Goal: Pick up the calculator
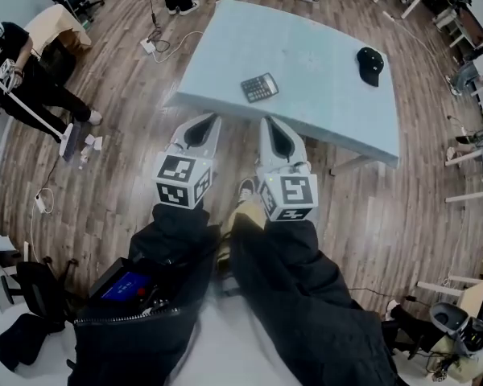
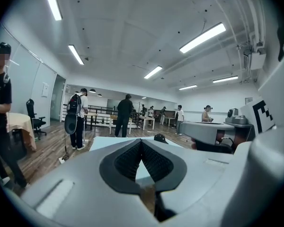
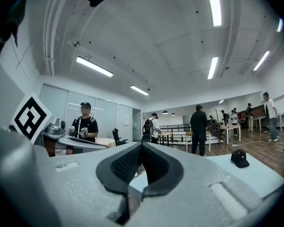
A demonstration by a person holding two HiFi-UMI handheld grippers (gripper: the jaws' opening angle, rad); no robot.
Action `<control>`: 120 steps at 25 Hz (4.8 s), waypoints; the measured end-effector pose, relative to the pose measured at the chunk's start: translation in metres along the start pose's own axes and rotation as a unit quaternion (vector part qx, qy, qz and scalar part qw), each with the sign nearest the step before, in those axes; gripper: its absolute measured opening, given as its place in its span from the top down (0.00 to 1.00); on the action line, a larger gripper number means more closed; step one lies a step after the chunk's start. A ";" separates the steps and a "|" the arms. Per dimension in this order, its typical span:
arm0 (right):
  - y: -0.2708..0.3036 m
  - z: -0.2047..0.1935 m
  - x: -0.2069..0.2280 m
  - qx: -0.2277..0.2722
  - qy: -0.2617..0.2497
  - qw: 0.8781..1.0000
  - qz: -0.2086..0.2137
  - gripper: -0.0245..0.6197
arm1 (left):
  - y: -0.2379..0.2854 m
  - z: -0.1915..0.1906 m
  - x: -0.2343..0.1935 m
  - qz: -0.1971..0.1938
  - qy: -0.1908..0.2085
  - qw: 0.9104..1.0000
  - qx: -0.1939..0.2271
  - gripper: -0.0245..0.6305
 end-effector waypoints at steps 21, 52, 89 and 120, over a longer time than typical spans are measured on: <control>0.155 -0.018 0.181 -0.045 0.048 0.995 0.069 0.96 | 0.222 0.036 -0.020 0.040 -0.003 0.998 -0.037 0.97; 0.182 -0.195 0.213 -0.269 0.142 0.953 0.012 0.96 | 0.296 -0.121 -0.047 -0.007 -0.061 0.973 -0.224 0.97; 0.232 -0.395 0.295 -0.430 0.214 0.877 0.025 0.78 | 0.365 -0.239 -0.048 -0.031 -0.057 0.929 -0.364 0.97; 0.227 -0.256 0.266 -0.275 0.247 0.929 0.000 0.90 | 0.355 -0.152 -0.057 -0.026 -0.042 0.960 -0.274 0.97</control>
Point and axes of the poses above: the fingertips, and each gripper's own axes: y forward along the fingers, x to its right, z out of its top, the point moved 1 cm from there along -y, backward along the fingers, and after that the axes turned 9 degrees about z, right-handed, at the moved point
